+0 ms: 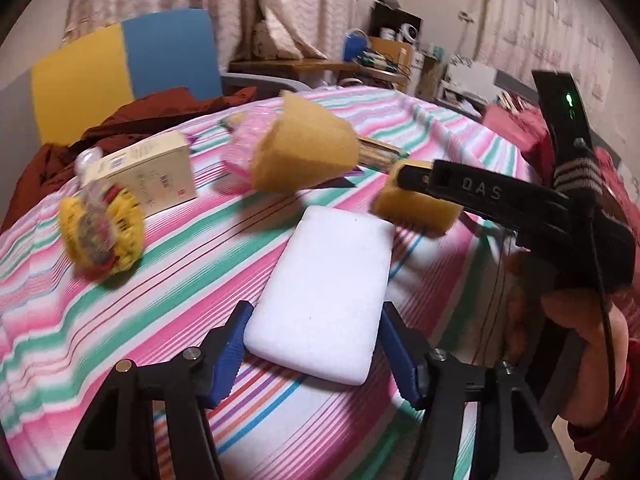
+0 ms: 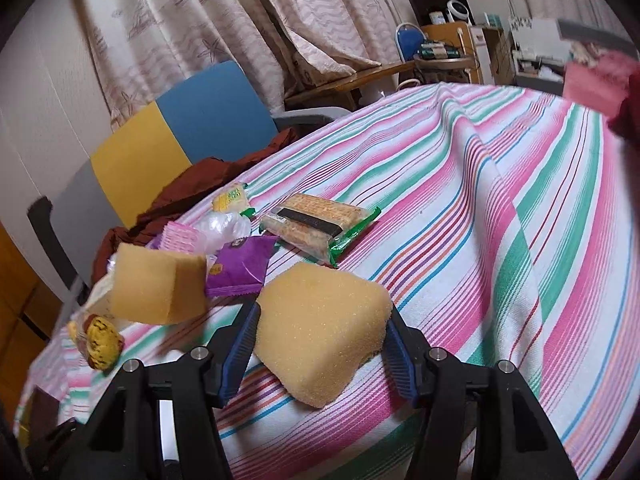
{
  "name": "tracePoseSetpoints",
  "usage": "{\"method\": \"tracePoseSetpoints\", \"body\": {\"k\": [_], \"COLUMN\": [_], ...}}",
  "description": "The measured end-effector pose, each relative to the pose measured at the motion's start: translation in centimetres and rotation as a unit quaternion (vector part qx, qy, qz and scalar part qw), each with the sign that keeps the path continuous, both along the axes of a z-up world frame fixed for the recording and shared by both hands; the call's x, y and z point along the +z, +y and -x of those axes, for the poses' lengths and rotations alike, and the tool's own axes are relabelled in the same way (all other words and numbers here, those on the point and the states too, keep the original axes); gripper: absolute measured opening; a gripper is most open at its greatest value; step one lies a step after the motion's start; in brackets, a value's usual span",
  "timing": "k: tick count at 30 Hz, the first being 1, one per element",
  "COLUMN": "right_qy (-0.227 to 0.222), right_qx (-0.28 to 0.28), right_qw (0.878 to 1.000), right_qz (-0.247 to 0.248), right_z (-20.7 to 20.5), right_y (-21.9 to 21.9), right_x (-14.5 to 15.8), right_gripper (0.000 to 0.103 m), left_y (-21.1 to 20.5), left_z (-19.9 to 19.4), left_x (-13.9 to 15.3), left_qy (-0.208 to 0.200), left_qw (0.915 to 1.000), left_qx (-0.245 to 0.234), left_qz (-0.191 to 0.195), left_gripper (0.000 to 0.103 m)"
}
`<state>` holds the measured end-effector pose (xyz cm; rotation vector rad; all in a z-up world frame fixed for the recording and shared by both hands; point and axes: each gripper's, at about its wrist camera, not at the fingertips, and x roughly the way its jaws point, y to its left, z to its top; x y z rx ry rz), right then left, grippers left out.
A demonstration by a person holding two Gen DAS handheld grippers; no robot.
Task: Organize objects
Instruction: 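Grasp the white sponge with the left gripper and lift it toward the tray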
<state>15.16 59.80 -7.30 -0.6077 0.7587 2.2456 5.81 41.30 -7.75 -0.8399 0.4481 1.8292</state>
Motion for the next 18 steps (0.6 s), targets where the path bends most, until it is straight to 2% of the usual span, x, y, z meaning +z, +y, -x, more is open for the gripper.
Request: {"method": "tracePoseSetpoints", "body": {"k": [5,9,12,15,18], "right_qy": [-0.003,-0.017,-0.028,-0.031,-0.028], "right_qx": [0.016,0.050,0.061,0.070,0.079], "right_qw": [0.999,0.995,0.993,0.992,0.993], "right_qz": [-0.042,-0.084,-0.096,-0.099,-0.082], "right_z": [0.1,0.6,0.8,0.7,0.4], "right_y": [-1.6,-3.7,-4.7,-5.6,-6.8], "right_x": [0.8,1.6,1.8,2.1,2.1], "right_gripper": [0.061,0.061,0.061,0.061,0.061], "left_y": [-2.6,-4.0,-4.8,-6.3,-7.1], "left_z": [0.9,0.5,0.2,-0.9,-1.9], "left_x": [0.1,0.1,-0.1,-0.2,-0.1], "left_qy": [-0.024,-0.021,-0.025,-0.008,0.019], "left_qw": [0.9980,0.9968,0.9960,0.9959,0.9969], "left_qx": [0.051,0.069,0.074,0.071,0.063], "left_qz": [-0.029,-0.036,-0.045,-0.055,-0.042], "left_gripper": [0.063,0.063,0.063,0.063,0.063]}}
